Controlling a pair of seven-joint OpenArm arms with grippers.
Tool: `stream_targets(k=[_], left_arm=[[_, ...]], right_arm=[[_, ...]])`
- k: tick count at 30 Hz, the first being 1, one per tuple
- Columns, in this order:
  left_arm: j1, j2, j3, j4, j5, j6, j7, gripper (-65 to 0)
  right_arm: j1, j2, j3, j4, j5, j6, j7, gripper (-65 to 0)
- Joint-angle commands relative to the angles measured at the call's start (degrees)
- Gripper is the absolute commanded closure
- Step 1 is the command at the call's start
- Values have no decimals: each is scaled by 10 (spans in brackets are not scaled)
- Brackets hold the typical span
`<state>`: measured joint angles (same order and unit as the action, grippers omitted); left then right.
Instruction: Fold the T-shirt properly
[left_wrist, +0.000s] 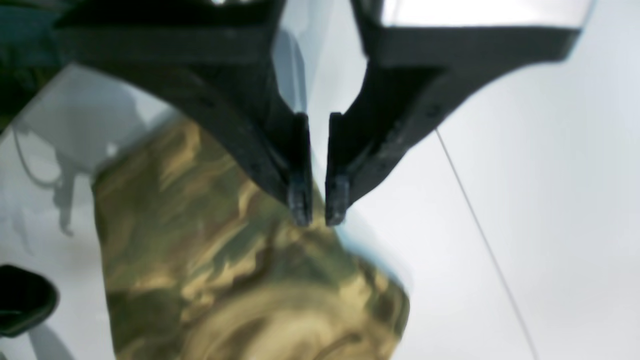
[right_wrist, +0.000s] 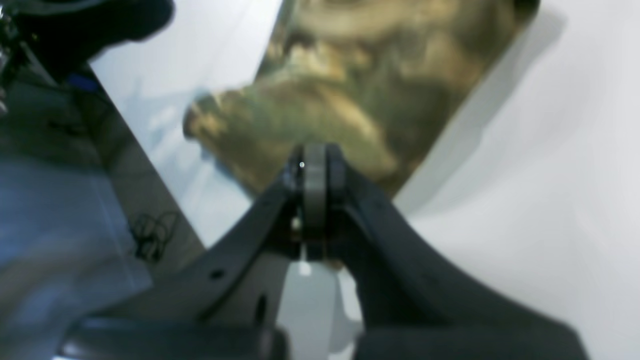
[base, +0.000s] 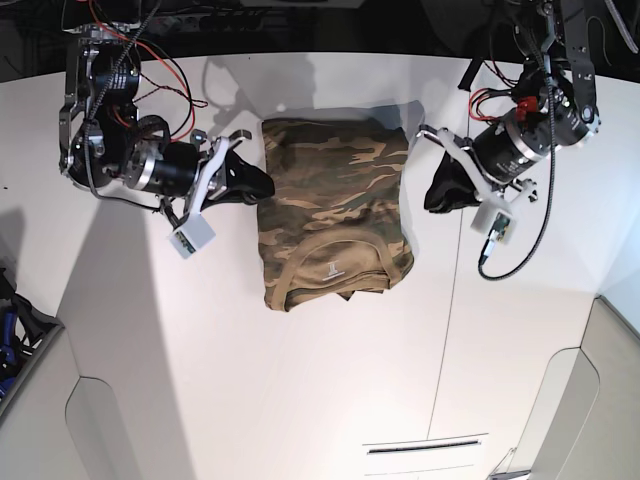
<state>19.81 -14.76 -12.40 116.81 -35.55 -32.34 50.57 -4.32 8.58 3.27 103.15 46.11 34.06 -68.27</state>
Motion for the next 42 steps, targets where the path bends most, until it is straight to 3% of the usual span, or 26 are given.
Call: stream_targets(k=[1,13,19,26,34,37,42], left_arm=[[14,-3,-15,14,-18,-10,-5,-58],[202,-3,-158,22,-149,-61,67,-58],[307,-1,-167,22,-135,-61,66,-58],[388,17,-166,13,-33,-61,37,-58],[418,-4,-153,-82,-32,-61,36,-58],[418,-42,-112,-166,-32,-61,0,-58],[404,-75,-16,-326,-9,-61,-136,-58]], right_arm=[[-9,11,2,23,22,2,7,0],[-189,102,2,127,65,2,-20,0],[-262,137,1,127,66,2,-23,0],[-342,180,1,125,59,2,-23,0],[-423,185,1,93,1,2,-21,0],[-445,185,1,54,-1,-3,-11,0],[-454,182,0,-52,0,-4,-7,0]])
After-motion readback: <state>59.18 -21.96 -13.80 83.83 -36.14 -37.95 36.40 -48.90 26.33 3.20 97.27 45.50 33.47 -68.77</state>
